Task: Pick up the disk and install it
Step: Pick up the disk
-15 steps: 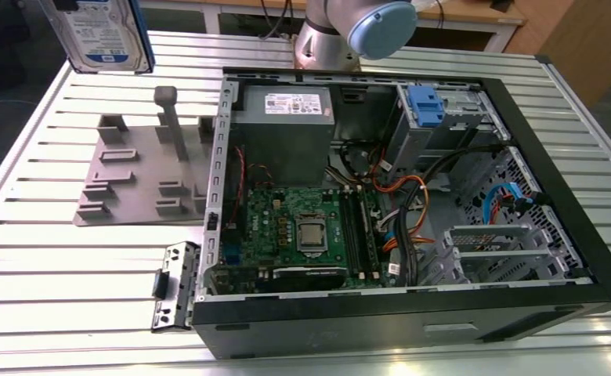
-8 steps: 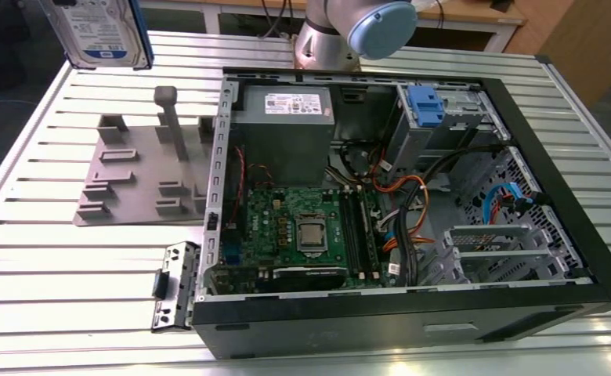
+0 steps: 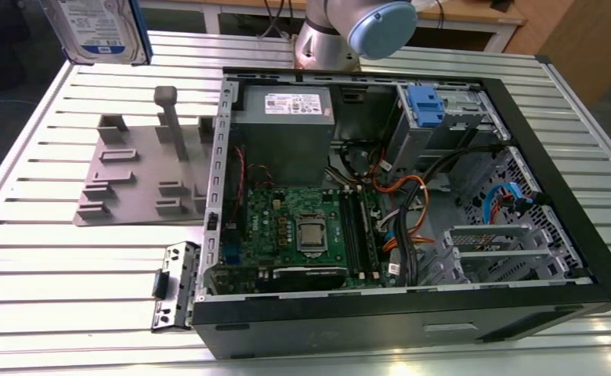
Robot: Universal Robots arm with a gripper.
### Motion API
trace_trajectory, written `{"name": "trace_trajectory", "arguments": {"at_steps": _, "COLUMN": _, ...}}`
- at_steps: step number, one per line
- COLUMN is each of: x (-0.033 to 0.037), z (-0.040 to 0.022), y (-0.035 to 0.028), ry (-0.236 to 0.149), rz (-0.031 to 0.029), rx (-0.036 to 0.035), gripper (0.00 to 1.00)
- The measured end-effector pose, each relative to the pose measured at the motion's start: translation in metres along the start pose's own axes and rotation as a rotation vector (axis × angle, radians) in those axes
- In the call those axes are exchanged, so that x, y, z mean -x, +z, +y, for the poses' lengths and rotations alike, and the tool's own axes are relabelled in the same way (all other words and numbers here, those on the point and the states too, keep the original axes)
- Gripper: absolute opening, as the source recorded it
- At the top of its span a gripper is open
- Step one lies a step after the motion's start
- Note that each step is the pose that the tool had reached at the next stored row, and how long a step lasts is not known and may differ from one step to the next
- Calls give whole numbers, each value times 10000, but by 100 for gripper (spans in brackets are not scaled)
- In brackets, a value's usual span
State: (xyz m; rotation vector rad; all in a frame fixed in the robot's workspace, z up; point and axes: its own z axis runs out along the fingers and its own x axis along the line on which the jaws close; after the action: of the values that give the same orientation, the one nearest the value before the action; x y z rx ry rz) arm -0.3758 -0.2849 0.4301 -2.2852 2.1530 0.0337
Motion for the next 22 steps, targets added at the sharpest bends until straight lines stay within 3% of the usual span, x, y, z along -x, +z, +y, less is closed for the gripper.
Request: {"name": "trace_trajectory", "arguments": {"at_steps": 22, "x": 3, "z": 3, "y": -212, "ry": 0, "rz": 0, "rx": 1, "gripper": 36}}
